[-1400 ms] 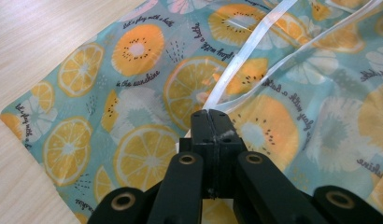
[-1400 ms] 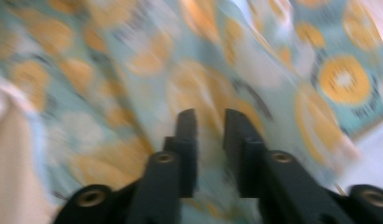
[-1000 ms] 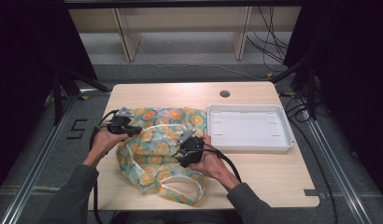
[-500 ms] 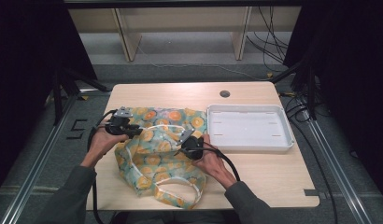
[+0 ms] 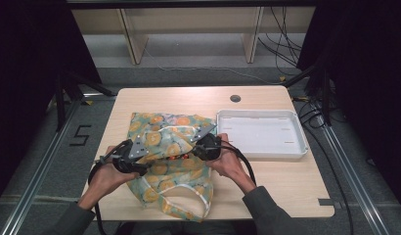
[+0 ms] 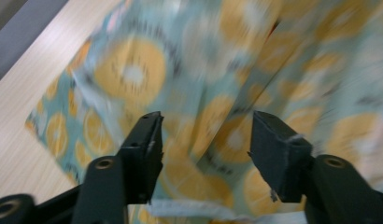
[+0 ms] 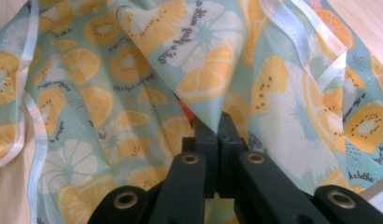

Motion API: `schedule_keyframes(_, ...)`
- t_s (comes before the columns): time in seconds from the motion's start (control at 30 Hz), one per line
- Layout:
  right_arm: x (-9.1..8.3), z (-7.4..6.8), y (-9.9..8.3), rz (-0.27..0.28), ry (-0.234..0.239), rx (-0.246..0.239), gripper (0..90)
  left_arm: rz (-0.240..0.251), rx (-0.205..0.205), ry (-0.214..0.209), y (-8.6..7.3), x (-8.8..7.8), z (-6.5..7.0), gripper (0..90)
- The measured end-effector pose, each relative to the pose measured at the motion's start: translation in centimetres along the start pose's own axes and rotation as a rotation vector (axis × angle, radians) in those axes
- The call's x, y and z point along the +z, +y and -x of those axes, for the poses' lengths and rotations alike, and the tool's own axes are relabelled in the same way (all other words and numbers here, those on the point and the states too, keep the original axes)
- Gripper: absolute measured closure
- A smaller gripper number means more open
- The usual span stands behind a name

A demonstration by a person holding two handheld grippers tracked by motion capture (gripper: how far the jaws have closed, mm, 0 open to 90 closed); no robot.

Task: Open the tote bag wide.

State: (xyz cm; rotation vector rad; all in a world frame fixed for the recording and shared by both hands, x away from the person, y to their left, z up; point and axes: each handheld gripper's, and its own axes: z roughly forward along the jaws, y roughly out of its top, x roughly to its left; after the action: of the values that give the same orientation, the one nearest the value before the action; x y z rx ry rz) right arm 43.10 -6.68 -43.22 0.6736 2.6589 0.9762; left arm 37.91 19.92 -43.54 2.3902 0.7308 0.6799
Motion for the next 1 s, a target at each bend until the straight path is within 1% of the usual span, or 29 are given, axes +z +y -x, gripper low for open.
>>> schedule_keyframes(0.03,-0.1,0.1,0.1,-0.002,0.005,-0.005,90.0,-0.012,0.009,0.007,-0.3,0.4,0.2,42.3)
schedule_keyframes(0.07,-0.1,0.3,0.1,0.016,-0.001,-0.016,90.0,-0.030,0.026,0.029,-0.4,0.7,0.3,41.4)
schedule_keyframes(0.1,-0.1,0.3,0.2,0.019,0.004,-0.023,90.0,-0.038,0.034,0.044,-0.4,0.9,0.5,39.9)
schedule_keyframes(0.13,-0.1,0.3,0.2,0.016,0.010,-0.013,90.0,-0.037,0.042,0.054,-0.4,1.1,0.7,39.3)
schedule_keyframes(0.2,-0.1,0.3,0.1,0.017,0.017,-0.001,90.0,-0.057,0.070,0.069,-0.1,1.7,1.0,38.5)
schedule_keyframes(0.23,-0.2,0.5,0.1,0.019,0.018,-0.004,90.0,-0.063,0.084,0.095,0.0,2.0,1.2,38.1)
schedule_keyframes(0.27,-0.2,0.5,0.1,0.030,0.019,0.001,90.0,-0.070,0.097,0.098,0.1,2.2,1.2,37.0)
schedule_keyframes(0.3,-0.2,0.5,0.1,0.032,0.024,0.002,90.0,-0.069,0.098,0.100,0.2,2.6,1.3,37.0)
schedule_keyframes(0.33,-0.3,0.4,0.1,0.028,0.028,0.014,90.0,-0.071,0.100,0.114,0.3,2.8,1.4,38.1)
schedule_keyframes(0.37,-0.3,0.4,0.1,0.032,0.031,0.002,90.0,-0.082,0.127,0.127,0.4,2.9,1.4,40.0)
schedule_keyframes(0.4,-0.4,0.4,0.1,0.033,0.039,0.006,90.0,-0.081,0.138,0.135,0.4,3.1,1.4,43.3)
schedule_keyframes(0.43,-0.5,0.4,0.1,0.022,0.045,0.014,90.0,-0.078,0.148,0.131,0.4,3.2,1.3,48.1)
schedule_keyframes(0.47,-0.6,0.3,0.2,0.028,0.040,0.018,90.0,-0.072,0.158,0.128,0.4,3.2,1.1,56.0)
schedule_keyframes(0.5,-0.6,0.4,0.2,0.029,0.042,0.006,90.0,-0.062,0.162,0.117,0.3,3.1,0.8,64.8)
schedule_keyframes(0.53,-0.6,0.4,0.3,0.036,0.040,0.006,90.0,-0.047,0.151,0.104,0.2,3.0,0.5,74.7)
schedule_keyframes(0.57,-0.7,0.3,0.3,0.039,0.050,0.011,90.0,-0.044,0.139,0.079,0.1,2.8,0.1,82.2)
schedule_keyframes(0.6,-0.9,0.3,0.4,0.038,0.053,0.007,90.0,-0.026,0.127,0.060,0.1,2.5,-0.1,88.1)
schedule_keyframes(0.63,-0.9,0.2,0.5,0.043,0.061,0.012,90.0,-0.021,0.124,0.040,0.1,2.1,-0.4,89.6)
schedule_keyframes(0.67,-1.1,0.2,0.6,0.040,0.050,0.005,90.0,-0.006,0.115,0.019,0.1,1.7,-0.7,89.7)
schedule_keyframes(0.7,-1.2,0.3,0.7,0.044,0.060,-0.007,90.0,0.007,0.105,0.002,0.2,1.3,-0.9,89.8)
schedule_keyframes(0.73,-1.4,0.3,0.8,0.052,0.056,-0.015,90.0,0.025,0.081,-0.024,0.3,0.8,-1.1,89.9)
schedule_keyframes(0.77,-1.6,0.3,0.8,0.051,0.059,-0.012,90.0,0.030,0.068,-0.052,0.4,0.3,-1.4,89.9)
schedule_keyframes(0.8,-1.8,0.4,0.9,0.053,0.062,-0.016,90.0,0.034,0.065,-0.083,0.6,-0.3,-1.6,89.9)
schedule_keyframes(0.83,-2.0,0.4,0.9,0.063,0.061,-0.010,90.0,0.041,0.048,-0.116,0.8,-0.9,-1.9,89.9)
schedule_keyframes(0.9,-2.6,0.7,1.0,0.068,0.073,-0.017,90.0,0.059,0.023,-0.163,1.3,-2.1,-2.5,89.9)
schedule_keyframes(0.93,-2.9,0.7,0.9,0.084,0.073,-0.003,90.0,0.065,0.007,-0.197,1.6,-2.8,-2.7,89.9)
schedule_keyframes(0.97,-3.2,0.9,1.0,0.092,0.086,-0.016,90.0,0.078,-0.004,-0.222,1.9,-3.4,-2.8,89.9)
schedule_keyframes(1.0,-3.6,0.9,1.1,0.101,0.075,-0.002,90.0,0.086,-0.013,-0.242,2.2,-4.0,-3.0,89.9)
